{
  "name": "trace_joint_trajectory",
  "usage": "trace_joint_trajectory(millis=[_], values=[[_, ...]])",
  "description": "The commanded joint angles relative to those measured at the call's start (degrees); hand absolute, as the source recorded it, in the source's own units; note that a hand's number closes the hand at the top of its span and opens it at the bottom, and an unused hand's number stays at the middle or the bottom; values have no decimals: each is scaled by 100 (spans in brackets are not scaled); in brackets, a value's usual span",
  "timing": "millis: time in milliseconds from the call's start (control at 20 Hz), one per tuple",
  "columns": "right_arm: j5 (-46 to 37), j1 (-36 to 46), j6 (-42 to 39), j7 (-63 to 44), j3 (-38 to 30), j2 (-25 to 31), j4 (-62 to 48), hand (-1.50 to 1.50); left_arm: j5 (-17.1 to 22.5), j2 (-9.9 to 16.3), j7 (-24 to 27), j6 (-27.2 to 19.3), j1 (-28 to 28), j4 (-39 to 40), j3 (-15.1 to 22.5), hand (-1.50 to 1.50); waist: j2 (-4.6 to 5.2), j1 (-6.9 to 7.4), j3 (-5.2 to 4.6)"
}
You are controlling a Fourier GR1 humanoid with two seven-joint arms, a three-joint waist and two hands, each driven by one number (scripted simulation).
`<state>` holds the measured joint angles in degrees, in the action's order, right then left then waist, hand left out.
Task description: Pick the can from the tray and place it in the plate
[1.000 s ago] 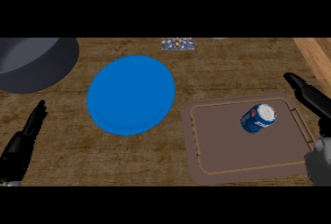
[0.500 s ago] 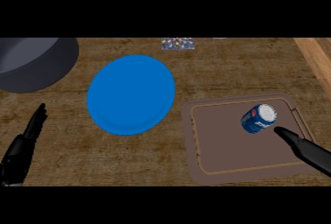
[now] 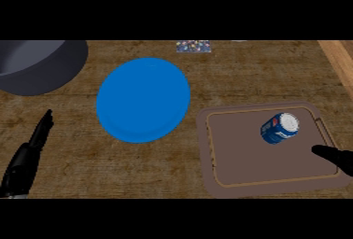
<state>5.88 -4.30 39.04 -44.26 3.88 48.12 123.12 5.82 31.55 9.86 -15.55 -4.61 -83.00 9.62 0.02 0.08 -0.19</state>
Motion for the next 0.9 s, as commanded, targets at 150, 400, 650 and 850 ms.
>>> trace_joint_trajectory(millis=[150, 400, 650, 850], values=[[625, 775, -1088, -1253, 0, 534, -358, -150, -96, -75, -242, 79, 224, -16, -86, 0, 9, 44, 14], [884, 908, -1889, -868, 182, 403, -1073, -150, -159, -123, -191, 141, -82, -259, -116, 0, 3, 70, 21], [803, 1230, -2367, -1144, 735, 284, -1363, -150, -406, -435, -162, 16, 158, 8, -11, 0, 15, 50, 16], [1035, 1097, -3172, -666, 308, 250, -1828, -150, -259, -210, 87, 368, -191, -135, -401, 0, -3, 19, 20]])
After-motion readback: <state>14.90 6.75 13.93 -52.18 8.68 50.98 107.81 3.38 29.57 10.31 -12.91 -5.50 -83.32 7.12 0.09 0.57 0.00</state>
